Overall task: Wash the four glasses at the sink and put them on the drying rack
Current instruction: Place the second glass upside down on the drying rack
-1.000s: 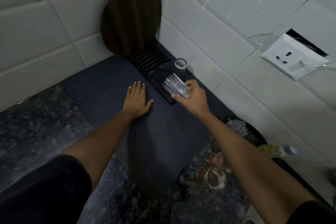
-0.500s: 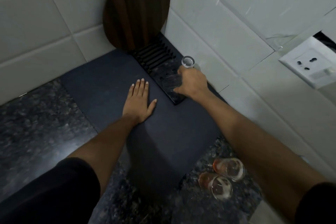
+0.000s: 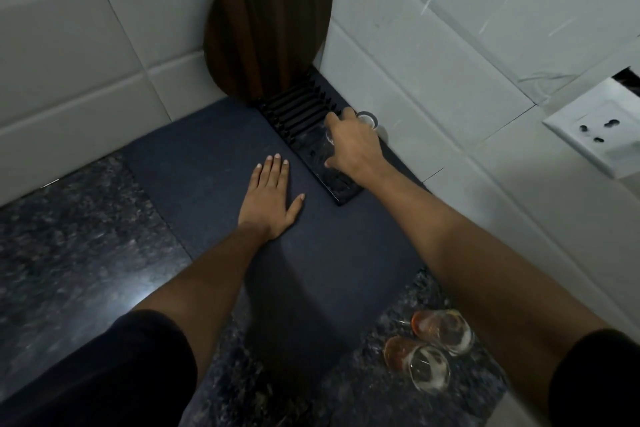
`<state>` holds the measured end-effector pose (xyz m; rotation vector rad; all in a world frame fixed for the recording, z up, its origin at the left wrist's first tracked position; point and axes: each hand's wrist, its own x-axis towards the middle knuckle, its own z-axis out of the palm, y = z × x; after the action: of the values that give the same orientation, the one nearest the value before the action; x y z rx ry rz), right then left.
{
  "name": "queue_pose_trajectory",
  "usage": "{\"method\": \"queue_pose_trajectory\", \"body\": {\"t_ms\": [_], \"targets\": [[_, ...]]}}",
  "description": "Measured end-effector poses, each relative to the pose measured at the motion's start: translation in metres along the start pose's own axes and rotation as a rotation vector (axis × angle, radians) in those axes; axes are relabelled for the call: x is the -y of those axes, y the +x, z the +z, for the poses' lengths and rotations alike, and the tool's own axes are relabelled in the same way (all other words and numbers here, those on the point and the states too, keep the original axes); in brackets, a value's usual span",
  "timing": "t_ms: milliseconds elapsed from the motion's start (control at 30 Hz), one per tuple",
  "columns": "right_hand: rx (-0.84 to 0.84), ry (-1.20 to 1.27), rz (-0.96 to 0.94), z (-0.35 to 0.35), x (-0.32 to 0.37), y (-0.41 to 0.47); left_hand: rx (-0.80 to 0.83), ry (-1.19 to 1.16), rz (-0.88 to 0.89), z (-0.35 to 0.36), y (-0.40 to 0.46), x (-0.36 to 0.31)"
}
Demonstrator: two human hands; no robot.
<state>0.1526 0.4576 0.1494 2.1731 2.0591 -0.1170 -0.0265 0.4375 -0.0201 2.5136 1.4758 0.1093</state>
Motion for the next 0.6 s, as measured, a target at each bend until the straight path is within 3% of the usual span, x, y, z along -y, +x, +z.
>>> {"method": "queue_pose_trajectory", "body": {"t_ms": [300,600], "targets": [[-0.062,-0.023,-0.009,0.001,-0.001,-0.007,0.000,0.003,0.006,0.000,-0.001,-0.001],[-0.414,0.203,0.068,-0.001,-0.027,-0.120,0.077,-0.035,-0.028,0.002,-0.034,-0.030]]}}
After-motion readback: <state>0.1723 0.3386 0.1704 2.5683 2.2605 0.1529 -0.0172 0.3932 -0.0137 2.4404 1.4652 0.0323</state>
